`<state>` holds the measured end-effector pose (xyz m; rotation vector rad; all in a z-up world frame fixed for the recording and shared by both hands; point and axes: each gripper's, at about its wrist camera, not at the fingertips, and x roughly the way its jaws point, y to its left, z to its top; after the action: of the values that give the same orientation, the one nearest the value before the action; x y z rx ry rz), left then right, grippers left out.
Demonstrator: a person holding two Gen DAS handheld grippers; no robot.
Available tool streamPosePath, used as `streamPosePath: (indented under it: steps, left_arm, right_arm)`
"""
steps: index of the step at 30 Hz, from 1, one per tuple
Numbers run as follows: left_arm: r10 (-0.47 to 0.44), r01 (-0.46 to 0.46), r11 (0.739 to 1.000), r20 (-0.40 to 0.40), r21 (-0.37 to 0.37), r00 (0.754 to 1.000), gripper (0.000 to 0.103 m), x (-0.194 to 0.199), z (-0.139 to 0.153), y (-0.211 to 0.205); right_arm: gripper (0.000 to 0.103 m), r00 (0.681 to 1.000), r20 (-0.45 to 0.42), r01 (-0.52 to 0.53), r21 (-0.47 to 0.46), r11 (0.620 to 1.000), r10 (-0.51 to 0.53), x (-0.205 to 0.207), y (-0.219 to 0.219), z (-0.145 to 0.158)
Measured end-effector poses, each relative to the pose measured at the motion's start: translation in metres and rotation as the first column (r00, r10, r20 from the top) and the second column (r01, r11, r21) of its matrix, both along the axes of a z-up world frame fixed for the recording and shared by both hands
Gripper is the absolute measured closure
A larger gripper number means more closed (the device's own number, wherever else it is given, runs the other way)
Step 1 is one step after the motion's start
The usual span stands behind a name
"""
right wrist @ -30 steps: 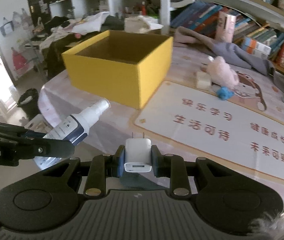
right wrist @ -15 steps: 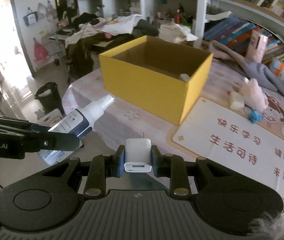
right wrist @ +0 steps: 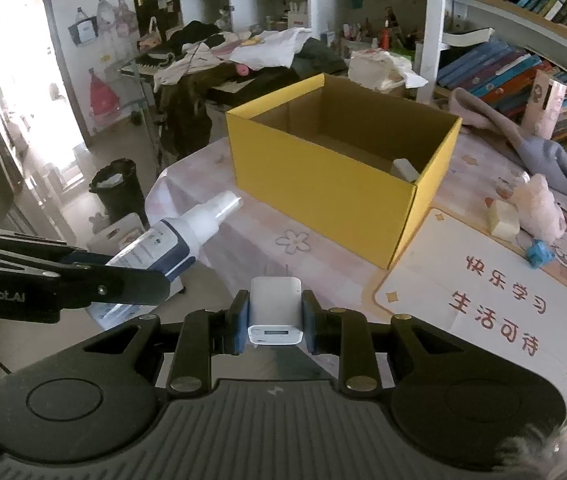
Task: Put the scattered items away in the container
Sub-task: 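Lift and carry spray bottle with left tool while right tool carries adapter toward yellow box, then lower spray bottle into yellow box with left tool while right tool lowers adapter inside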
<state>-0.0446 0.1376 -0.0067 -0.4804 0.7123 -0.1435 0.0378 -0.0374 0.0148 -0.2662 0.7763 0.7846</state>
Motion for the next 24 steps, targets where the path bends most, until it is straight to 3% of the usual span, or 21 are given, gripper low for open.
streamPosePath:
  steps: [12, 24]
  left_arm:
    - [0.032, -0.032, 0.999, 0.034, 0.007, 0.999, 0.072, 0.040, 0.015, 0.015]
    - [0.031, -0.039, 0.997, 0.120, 0.069, 0.992, 0.072, 0.123, 0.047, 0.036]
  right_arm:
    - [0.078, 0.999, -0.014, -0.028, 0.067, 0.997, 0.029, 0.049, 0.013, 0.007]
    - [0.078, 1.000, 0.026, -0.011, 0.160, 0.987, 0.007, 0.127, 0.028, 0.037]
